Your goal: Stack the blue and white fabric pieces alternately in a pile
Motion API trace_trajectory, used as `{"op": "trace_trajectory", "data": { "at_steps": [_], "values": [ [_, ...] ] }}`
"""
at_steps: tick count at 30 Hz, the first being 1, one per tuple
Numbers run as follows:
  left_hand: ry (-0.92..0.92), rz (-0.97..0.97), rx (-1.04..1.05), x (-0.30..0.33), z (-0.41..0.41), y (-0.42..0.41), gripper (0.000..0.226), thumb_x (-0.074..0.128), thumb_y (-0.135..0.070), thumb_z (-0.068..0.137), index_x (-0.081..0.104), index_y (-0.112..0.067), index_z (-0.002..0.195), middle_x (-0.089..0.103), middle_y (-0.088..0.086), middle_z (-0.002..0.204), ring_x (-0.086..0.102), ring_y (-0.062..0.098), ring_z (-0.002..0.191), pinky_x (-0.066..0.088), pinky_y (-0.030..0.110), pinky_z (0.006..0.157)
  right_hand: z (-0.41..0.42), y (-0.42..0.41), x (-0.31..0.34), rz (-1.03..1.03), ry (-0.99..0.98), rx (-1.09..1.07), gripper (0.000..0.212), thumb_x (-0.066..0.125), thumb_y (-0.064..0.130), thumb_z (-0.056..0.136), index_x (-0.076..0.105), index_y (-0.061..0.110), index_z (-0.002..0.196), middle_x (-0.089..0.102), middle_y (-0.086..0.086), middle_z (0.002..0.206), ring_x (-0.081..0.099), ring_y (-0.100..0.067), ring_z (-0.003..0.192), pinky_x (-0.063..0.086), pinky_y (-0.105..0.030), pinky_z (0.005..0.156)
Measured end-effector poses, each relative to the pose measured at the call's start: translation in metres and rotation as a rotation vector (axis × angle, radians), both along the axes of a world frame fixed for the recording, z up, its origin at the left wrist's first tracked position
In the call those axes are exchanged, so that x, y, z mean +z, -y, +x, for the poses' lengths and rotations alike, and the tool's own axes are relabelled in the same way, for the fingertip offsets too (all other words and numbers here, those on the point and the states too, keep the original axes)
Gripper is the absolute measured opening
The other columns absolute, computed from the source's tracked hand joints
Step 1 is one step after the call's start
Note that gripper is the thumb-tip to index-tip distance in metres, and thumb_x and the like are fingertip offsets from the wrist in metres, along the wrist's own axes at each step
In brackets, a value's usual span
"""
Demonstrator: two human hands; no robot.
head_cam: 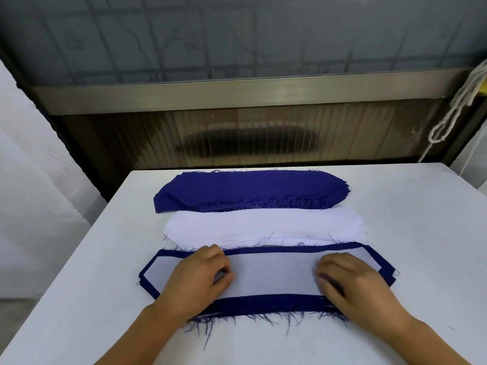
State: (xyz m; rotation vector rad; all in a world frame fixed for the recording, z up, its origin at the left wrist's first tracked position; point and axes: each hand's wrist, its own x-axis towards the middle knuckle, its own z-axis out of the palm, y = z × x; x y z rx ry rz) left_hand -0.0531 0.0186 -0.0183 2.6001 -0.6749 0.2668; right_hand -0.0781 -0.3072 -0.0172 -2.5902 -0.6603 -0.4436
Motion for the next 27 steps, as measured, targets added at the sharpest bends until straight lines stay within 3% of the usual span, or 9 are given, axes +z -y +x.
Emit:
{"op": "trace_trajectory", "data": {
  "at_steps": [5,8,11,13,16,19,22,27],
  "values": [
    [0.029,0.032,0.104,-0.003,0.001,-0.018,0.019,0.075,-0.022,0.082,0.059,-0.022,0.073,0.049,-0.017,0.076,0.046,0.002,0.065,0.045,0.023,0.053,0.005,0.024,0.002,0.022,-0.095,-0.079,0.019,0.074,0.001,0.076,0.068,0.019,0.082,0.062,0.015,0.092,0.059,-0.011,0.081,0.047,-0.024,0.073],
    [0.021,0.055,0.19,-0.001,0.006,-0.031,0.023,0.077,-0.021,0.08,0.057,-0.022,0.068,0.05,-0.015,0.071,0.048,0.005,0.061,0.047,0.027,0.051,0.013,0.033,0.008,-0.027,-0.119,-0.152,0.021,0.073,-0.001,0.074,0.064,0.018,0.074,0.06,0.011,0.079,0.057,-0.016,0.07,0.05,-0.033,0.061],
    [0.04,0.1,0.242,0.006,0.018,-0.029,0.019,0.074,-0.023,0.081,0.059,-0.023,0.07,0.051,-0.015,0.073,0.05,0.005,0.064,0.045,0.024,0.052,0.029,0.028,0.012,-0.051,-0.113,-0.229,0.019,0.071,-0.001,0.074,0.064,0.017,0.073,0.059,0.009,0.074,0.056,-0.017,0.066,0.05,-0.033,0.056],
    [0.076,0.097,0.224,0.008,0.029,-0.02,0.009,0.073,-0.022,0.082,0.064,-0.023,0.084,0.057,-0.014,0.085,0.055,0.007,0.075,0.046,0.023,0.059,0.043,0.019,0.013,0.001,-0.1,-0.237,0.017,0.069,0.001,0.078,0.067,0.017,0.082,0.064,0.008,0.085,0.06,-0.017,0.075,0.051,-0.032,0.062],
    [0.077,0.103,0.173,0.006,0.051,-0.004,0.03,0.069,-0.027,0.086,0.066,-0.019,0.115,0.061,-0.009,0.117,0.057,0.014,0.105,0.047,0.027,0.087,0.073,0.002,0.008,0.016,-0.127,-0.196,0.021,0.066,0.011,0.084,0.066,0.018,0.104,0.062,0.009,0.108,0.057,-0.015,0.099,0.047,-0.026,0.078],
    [0.0,0.102,0.125,-0.004,0.066,0.002,0.043,0.063,-0.033,0.09,0.059,-0.018,0.131,0.053,-0.008,0.138,0.047,0.014,0.125,0.032,0.022,0.105,0.091,-0.005,-0.004,0.001,-0.209,-0.161,0.031,0.063,0.021,0.086,0.062,0.02,0.117,0.058,0.011,0.119,0.053,-0.013,0.109,0.041,-0.021,0.09],
    [0.02,0.069,0.11,-0.012,0.065,0.003,0.037,0.065,-0.029,0.09,0.065,-0.017,0.125,0.059,-0.005,0.133,0.052,0.015,0.122,0.031,0.021,0.103,0.091,-0.005,-0.016,0.011,-0.172,-0.173,0.026,0.063,0.023,0.086,0.064,0.019,0.112,0.062,0.011,0.114,0.057,-0.012,0.105,0.044,-0.022,0.09],
    [0.121,0.03,0.11,-0.013,0.06,0.003,0.024,0.072,-0.017,0.084,0.074,-0.016,0.108,0.068,-0.002,0.119,0.064,0.018,0.108,0.043,0.027,0.096,0.089,-0.006,-0.021,-0.015,0.01,-0.179,0.01,0.064,0.011,0.087,0.07,0.018,0.091,0.069,0.009,0.097,0.064,-0.013,0.087,0.053,-0.023,0.075]
  ]
}}
